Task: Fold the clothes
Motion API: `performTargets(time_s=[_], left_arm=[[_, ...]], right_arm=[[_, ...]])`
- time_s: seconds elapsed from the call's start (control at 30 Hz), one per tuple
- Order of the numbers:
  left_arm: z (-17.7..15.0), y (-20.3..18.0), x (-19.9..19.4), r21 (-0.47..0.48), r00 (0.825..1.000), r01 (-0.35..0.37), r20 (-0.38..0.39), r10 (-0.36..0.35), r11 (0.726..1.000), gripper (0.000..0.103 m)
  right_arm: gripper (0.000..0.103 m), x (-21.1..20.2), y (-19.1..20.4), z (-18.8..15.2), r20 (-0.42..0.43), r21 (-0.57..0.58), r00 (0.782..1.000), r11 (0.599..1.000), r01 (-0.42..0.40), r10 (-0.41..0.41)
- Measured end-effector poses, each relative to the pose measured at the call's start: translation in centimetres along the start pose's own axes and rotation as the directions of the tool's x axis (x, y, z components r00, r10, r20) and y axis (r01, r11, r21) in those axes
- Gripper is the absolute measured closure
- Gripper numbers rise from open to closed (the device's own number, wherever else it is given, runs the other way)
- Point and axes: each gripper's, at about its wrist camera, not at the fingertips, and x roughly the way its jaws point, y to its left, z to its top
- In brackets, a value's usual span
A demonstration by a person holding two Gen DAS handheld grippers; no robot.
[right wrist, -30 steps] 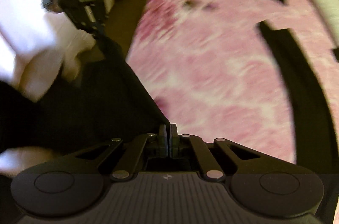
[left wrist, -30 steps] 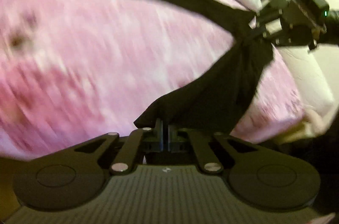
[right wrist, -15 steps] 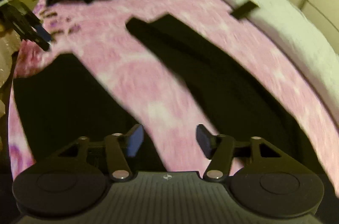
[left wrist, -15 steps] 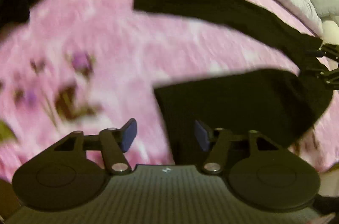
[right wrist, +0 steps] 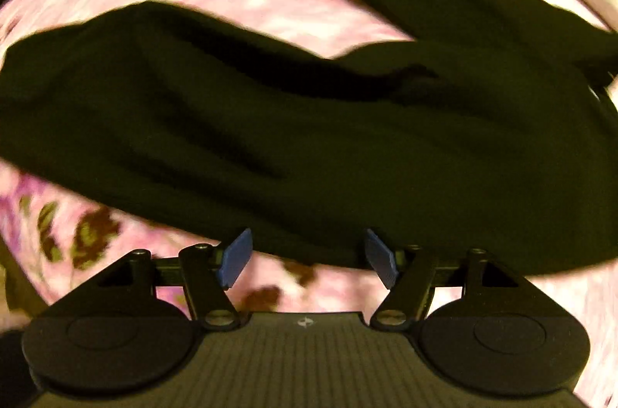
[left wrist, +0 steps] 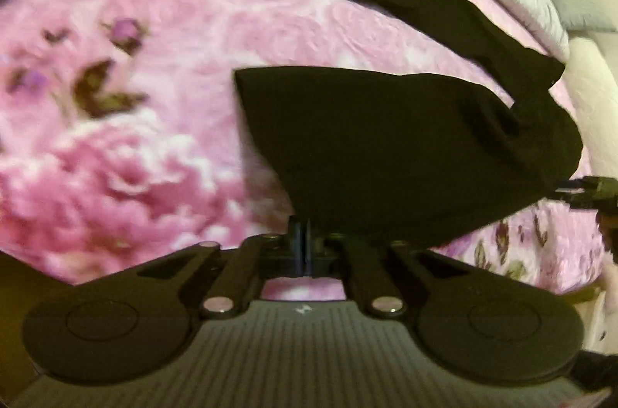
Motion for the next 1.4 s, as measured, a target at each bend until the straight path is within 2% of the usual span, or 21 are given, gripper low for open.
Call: performTargets(time_s=[0.17,0.33,0.4,0.5,0.53,0.6,0.67,0.73,0.77,0.87,0.93,1.03,1.07,1.1,1.13,1.17,1.2,1.23,1.27,1.3,1.4], left_arm=[[-1.6,-1.0,0.9,0.05,0.989,0.001,-0.146,0.006,0.999,0.103],[-0.6,-0.8,0.6,0.083,0.985,-0.019,-0.167,0.032,0.996,0.103],[0.8,-0.5,0.2,0.113,0.986,-0.034,-0.159,0.052,0.993,0.1],[3.0,0.0,-0.4,0.159,0.986,-0.059,-0.146,0.082,0.986,0.078],[3.7,0.1,-0.6,0.174,0.986,-0.067,-0.142,0.092,0.983,0.074],[5.4,-0.1,-0.1,0.235,0.985,-0.077,-0.131,0.11,0.969,0.074],[7.6,-1.2,1.8,0.339,0.985,-0.08,-0.115,0.125,0.937,0.074],[9.7,-2.3,3.7,0.439,0.985,-0.082,-0.098,0.139,0.895,0.074],[10.8,-2.8,4.7,0.487,0.985,-0.084,-0.089,0.145,0.869,0.073],[11.7,-4.2,8.2,0.597,0.979,-0.025,-0.147,0.141,0.802,0.068],[11.3,-4.6,9.9,0.624,0.971,0.016,-0.195,0.136,0.781,0.064],[10.2,-5.0,11.5,0.648,0.96,0.017,-0.223,0.169,0.762,0.064],[9.8,-5.1,12.0,0.655,0.956,0.016,-0.232,0.181,0.755,0.065],[9.8,-5.3,12.1,0.648,0.954,0.015,-0.238,0.184,0.761,0.068],[9.8,-5.4,12.0,0.637,0.952,0.014,-0.244,0.184,0.771,0.089],[10.0,-5.6,11.8,0.63,0.953,0.015,-0.244,0.18,0.776,0.101],[10.2,-5.8,11.2,0.638,0.957,-0.003,-0.223,0.188,0.77,0.101],[10.4,-5.9,10.5,0.638,0.962,-0.037,-0.186,0.2,0.769,0.101],[10.8,-5.9,9.8,0.634,0.966,-0.073,-0.146,0.212,0.77,0.101],[11.2,-5.7,9.2,0.611,0.97,-0.097,-0.119,0.212,0.786,0.101],[11.5,-5.1,9.6,0.569,0.968,-0.114,-0.12,0.22,0.814,0.101]], right_arm=[[0.031,-0.2,-3.2,-0.4,0.032,0.216,0.999,0.976,0.015,-0.022],[0.031,-0.5,-4.3,-0.9,0.054,0.282,0.997,0.958,0.041,-0.058],[0.03,-1.2,-4.2,-0.5,0.087,0.226,0.995,0.974,0.032,-0.053],[0.031,-1.5,-2.3,1.5,0.172,-0.02,0.985,1.0,-0.006,0.01],[0.033,-1.2,-1.8,2.6,0.189,-0.098,0.981,0.995,-0.019,0.038],[0.036,-0.5,-1.2,5.0,0.209,-0.237,0.973,0.971,-0.042,0.093],[0.045,0.5,-1.3,7.6,0.211,-0.345,0.968,0.937,-0.06,0.14],[0.056,1.9,-1.6,10.0,0.176,-0.453,0.974,0.89,-0.047,0.141],[0.057,2.5,-1.9,10.8,0.157,-0.507,0.98,0.861,-0.027,0.124],[0.057,4.4,-3.6,12.7,0.088,-0.644,0.991,0.764,-0.018,0.097],[0.057,5.4,-4.5,13.1,0.031,-0.723,0.994,0.689,-0.049,0.104],[0.057,6.9,-4.9,13.1,-0.077,-0.82,0.989,0.557,-0.133,0.123],[0.057,7.3,-4.7,13.0,-0.106,-0.839,0.987,0.521,-0.155,0.122],[0.057,7.7,-4.7,13.0,-0.127,-0.842,0.984,0.511,-0.174,0.126],[0.058,8.0,-4.7,13.1,-0.147,-0.841,0.98,0.506,-0.194,0.131],[0.073,8.1,-4.8,13.5,-0.169,-0.822,0.975,0.526,-0.219,0.141],[0.096,8.2,-5.0,14.0,-0.191,-0.798,0.969,0.551,-0.245,0.154],[0.101,8.0,-5.2,14.4,-0.185,-0.784,0.97,0.572,-0.243,0.159],[0.102,7.5,-5.5,14.7,-0.151,-0.784,0.975,0.582,-0.218,0.161],[0.102,6.9,-5.7,15.1,-0.106,-0.777,0.981,0.602,-0.182,0.16],[0.101,5.7,-7.1,16.5,0.02,-0.688,0.984,0.717,-0.114,0.176]])
